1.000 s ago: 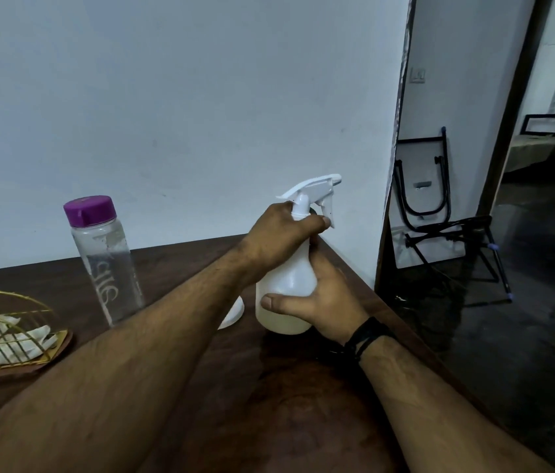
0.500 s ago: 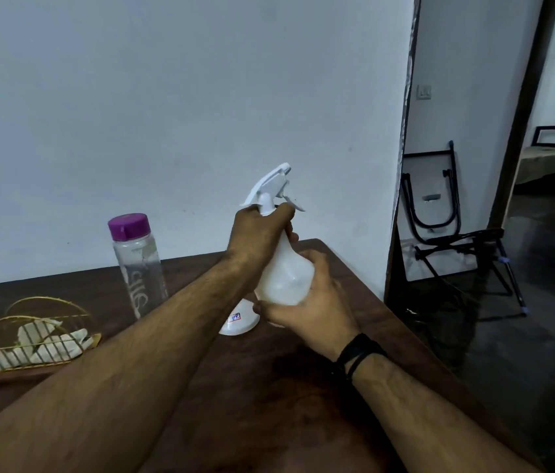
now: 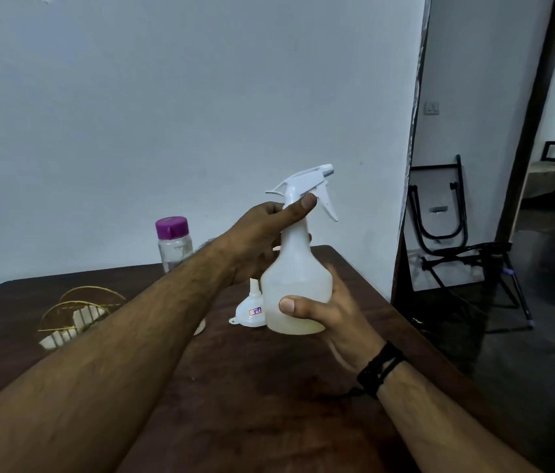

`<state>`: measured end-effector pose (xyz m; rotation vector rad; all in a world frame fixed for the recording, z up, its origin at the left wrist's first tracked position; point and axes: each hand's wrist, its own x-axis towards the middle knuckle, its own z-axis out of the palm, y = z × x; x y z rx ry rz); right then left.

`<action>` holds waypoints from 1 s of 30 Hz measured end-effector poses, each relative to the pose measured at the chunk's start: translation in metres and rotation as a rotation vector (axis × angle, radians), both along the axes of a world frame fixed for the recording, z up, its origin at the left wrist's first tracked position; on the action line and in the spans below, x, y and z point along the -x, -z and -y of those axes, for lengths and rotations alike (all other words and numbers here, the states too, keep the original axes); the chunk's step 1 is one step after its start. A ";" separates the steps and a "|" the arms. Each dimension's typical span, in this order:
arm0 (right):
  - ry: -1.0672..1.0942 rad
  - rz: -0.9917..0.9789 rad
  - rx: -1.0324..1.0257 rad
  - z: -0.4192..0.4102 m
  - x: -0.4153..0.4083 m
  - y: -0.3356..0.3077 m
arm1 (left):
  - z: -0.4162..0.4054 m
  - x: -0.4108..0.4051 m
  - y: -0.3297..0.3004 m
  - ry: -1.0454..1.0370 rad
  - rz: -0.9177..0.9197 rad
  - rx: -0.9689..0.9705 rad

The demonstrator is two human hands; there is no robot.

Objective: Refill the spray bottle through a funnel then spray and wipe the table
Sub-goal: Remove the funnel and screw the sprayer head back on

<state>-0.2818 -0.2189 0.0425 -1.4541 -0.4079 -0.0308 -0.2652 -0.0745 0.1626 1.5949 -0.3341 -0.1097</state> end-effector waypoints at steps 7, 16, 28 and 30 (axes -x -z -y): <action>0.164 0.112 0.014 -0.010 0.015 -0.013 | -0.001 0.015 0.014 -0.231 0.164 0.109; 0.135 0.106 0.121 -0.011 0.016 -0.012 | 0.020 0.012 0.009 -0.374 0.270 -0.190; 0.408 0.141 0.181 -0.031 0.020 0.010 | 0.036 -0.005 0.029 -0.584 0.296 -0.209; 0.230 0.012 0.054 -0.020 0.017 0.008 | 0.032 -0.006 0.030 -0.533 0.263 -0.199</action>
